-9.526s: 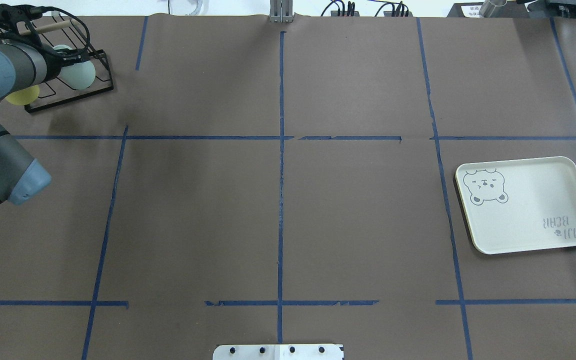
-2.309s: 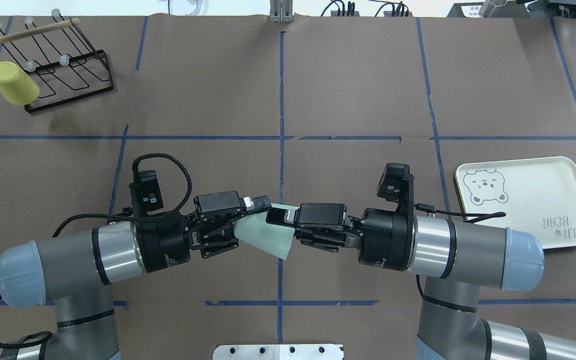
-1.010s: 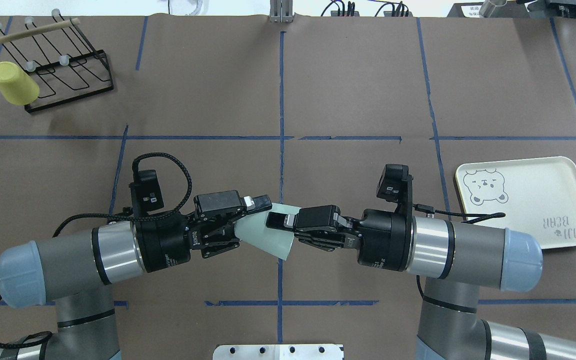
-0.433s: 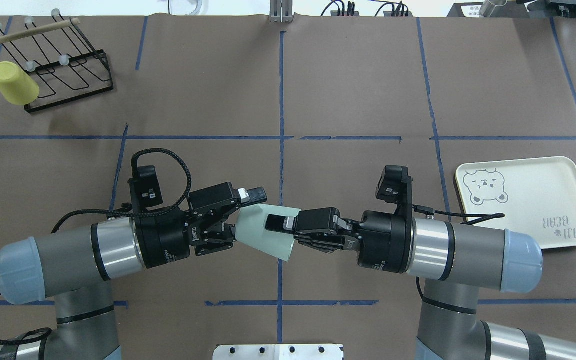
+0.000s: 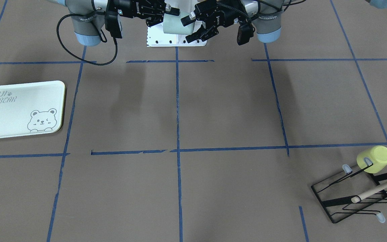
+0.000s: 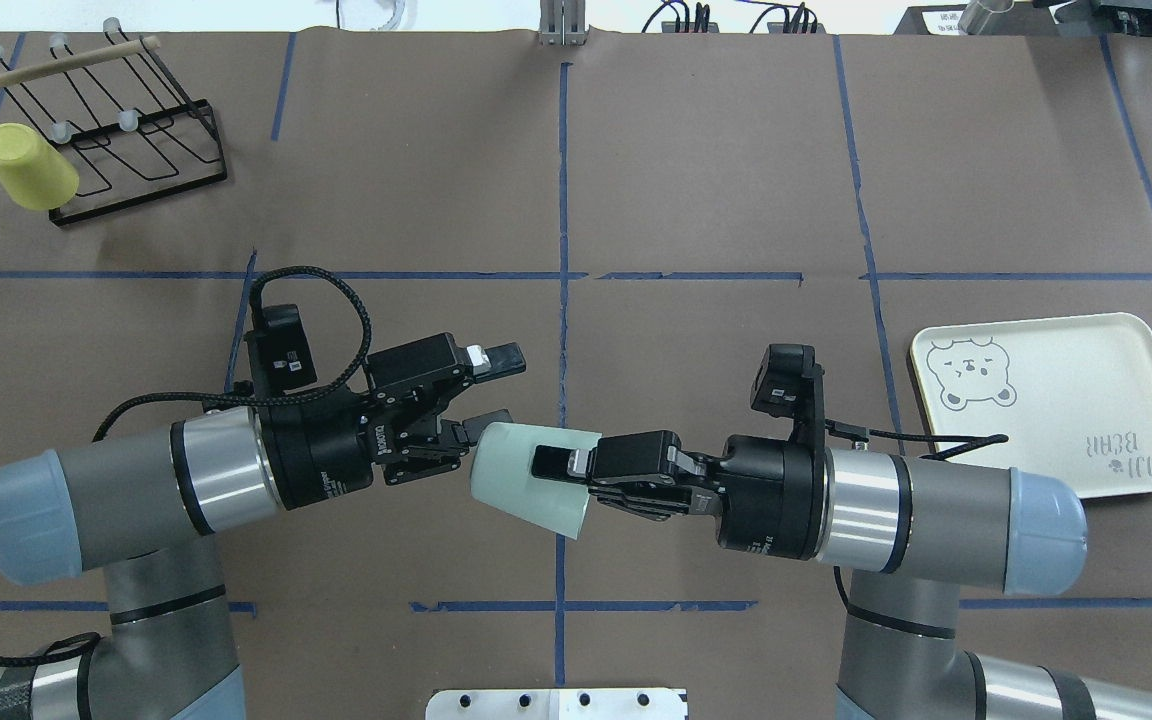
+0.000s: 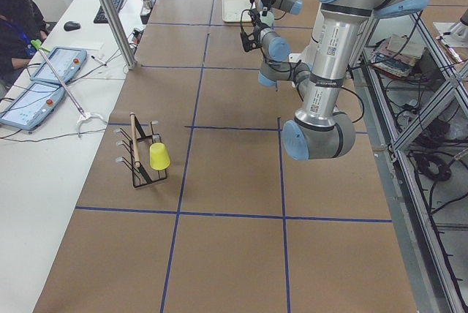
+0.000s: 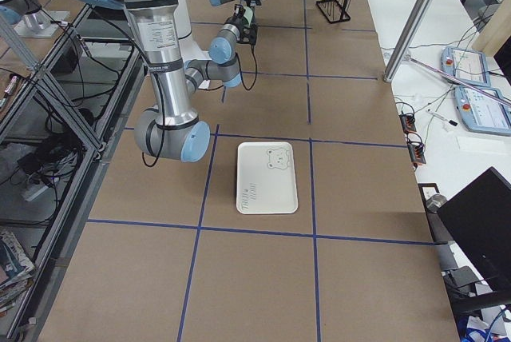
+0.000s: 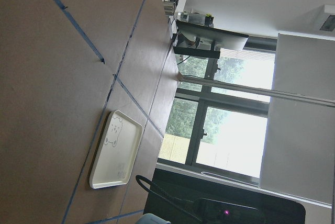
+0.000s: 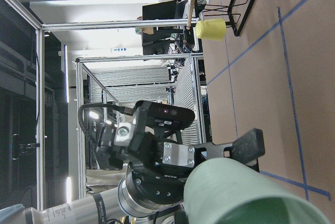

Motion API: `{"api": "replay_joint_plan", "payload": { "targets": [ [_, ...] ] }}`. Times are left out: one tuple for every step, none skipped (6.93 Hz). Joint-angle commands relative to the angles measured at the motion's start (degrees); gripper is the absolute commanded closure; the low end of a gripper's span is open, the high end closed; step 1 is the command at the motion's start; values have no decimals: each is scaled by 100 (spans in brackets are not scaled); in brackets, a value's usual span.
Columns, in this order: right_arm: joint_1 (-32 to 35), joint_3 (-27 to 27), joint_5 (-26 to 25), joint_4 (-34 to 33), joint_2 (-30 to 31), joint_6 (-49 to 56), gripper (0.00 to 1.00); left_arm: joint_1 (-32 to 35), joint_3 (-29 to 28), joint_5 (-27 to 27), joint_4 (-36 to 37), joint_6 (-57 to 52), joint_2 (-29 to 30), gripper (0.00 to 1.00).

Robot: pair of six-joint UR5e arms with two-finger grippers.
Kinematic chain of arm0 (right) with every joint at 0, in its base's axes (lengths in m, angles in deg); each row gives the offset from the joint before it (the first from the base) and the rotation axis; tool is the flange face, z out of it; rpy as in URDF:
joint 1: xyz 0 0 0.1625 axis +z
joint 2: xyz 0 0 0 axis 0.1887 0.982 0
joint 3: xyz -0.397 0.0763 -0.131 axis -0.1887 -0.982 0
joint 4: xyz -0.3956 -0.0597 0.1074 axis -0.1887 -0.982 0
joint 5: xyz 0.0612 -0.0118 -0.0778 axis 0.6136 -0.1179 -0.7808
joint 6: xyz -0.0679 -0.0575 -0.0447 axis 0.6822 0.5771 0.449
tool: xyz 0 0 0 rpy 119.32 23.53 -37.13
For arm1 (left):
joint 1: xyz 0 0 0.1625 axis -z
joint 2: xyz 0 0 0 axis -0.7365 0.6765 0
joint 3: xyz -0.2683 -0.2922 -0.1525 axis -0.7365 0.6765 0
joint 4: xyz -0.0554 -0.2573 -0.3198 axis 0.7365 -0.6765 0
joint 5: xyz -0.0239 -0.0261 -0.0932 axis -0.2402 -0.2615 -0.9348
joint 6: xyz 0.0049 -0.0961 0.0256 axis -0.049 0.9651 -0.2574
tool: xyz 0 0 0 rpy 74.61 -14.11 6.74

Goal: Left arm grabs green cup and hands to right arm on tray

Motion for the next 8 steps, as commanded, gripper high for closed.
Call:
{"api": "replay_joint_plan", "payload": {
  "targets": [
    [-21, 57, 8, 2, 21, -9, 100, 297, -122, 14, 51, 2, 8, 0],
    [-21, 57, -1, -42, 13, -9, 100, 568, -271, 14, 190, 2, 26, 0],
    [-4, -21, 17, -138, 30, 9, 100, 788, -290, 14, 879, -7, 87, 0],
    [292, 65, 208, -757, 21, 9, 100, 991, -282, -38, 1556, -77, 79, 0],
    [695, 109, 767, -1450, -22, 9, 100, 1306, -255, -604, 2285, -269, 70, 0],
    [1265, 162, 1304, -2406, -14, 87, 100, 1770, -177, -1523, 3084, -975, 18, 0],
    [1531, 354, 1744, -3555, -31, 775, 100, 2297, -106, -2307, 3701, -1496, -122, 0],
    [1639, 782, 1879, -4976, -66, 1435, 100, 2911, -45, -3168, 4160, -2232, -332, 0]
  ]
}}
